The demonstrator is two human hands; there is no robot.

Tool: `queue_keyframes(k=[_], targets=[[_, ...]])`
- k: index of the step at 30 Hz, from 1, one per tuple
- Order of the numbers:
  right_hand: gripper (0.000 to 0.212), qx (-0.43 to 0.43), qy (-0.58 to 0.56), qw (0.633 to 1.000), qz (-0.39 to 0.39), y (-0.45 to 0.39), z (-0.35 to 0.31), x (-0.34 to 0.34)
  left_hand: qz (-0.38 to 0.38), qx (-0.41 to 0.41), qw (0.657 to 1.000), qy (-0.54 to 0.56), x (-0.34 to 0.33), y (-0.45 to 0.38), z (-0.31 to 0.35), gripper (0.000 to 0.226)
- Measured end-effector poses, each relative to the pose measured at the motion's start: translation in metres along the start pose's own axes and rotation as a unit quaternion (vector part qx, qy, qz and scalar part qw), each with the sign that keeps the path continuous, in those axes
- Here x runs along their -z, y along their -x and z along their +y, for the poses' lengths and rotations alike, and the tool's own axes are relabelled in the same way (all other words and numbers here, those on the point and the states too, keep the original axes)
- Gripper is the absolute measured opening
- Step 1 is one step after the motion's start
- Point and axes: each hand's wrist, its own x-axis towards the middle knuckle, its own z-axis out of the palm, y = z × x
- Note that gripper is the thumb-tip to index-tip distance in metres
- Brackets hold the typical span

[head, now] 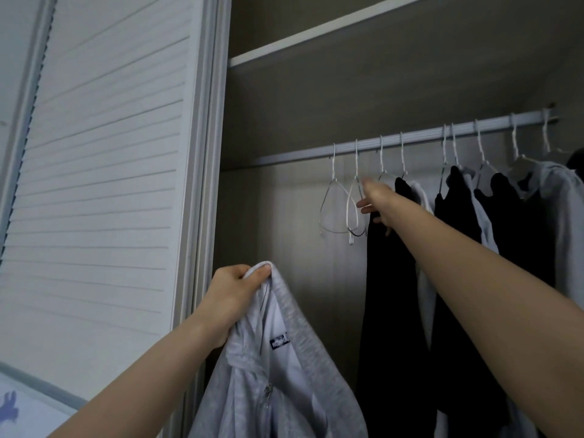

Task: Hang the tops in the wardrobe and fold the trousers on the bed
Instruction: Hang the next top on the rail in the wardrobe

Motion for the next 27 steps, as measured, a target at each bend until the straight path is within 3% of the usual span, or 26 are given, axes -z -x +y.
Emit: queue_keyframes(k=[2, 5, 8, 11, 20, 27], targets=[[0.058, 0.002, 0.003, 0.999, -0.033, -0.002, -0.007, -0.005, -0.006, 0.006, 1.000, 0.000, 0.001, 0.002, -0.003, 0.047], [0.046, 0.026, 0.017, 0.998, -0.047, -0.004, -0.014, -0.013, -0.017, 0.005, 1.000, -0.007, 0.001, 0.006, -0.006, 0.048], [0.042, 0.043, 0.036, 0.998, -0.023, -0.007, -0.017, -0.020, -0.021, 0.006, 1.000, -0.007, 0.005, 0.008, -0.007, 0.050], [0.025, 0.053, 0.044, 0.998, 0.015, -0.007, -0.020, -0.023, -0.019, 0.007, 1.000, -0.005, 0.008, 0.010, -0.009, 0.050], [0.037, 0.092, -0.027, 0.993, 0.062, 0.005, -0.038, -0.003, -0.023, 0.017, 1.000, -0.006, 0.010, 0.021, -0.002, 0.047], [0.041, 0.107, -0.117, 0.986, 0.044, 0.023, -0.049, 0.018, -0.021, 0.033, 0.999, -0.010, 0.011, 0.033, 0.001, 0.046]])
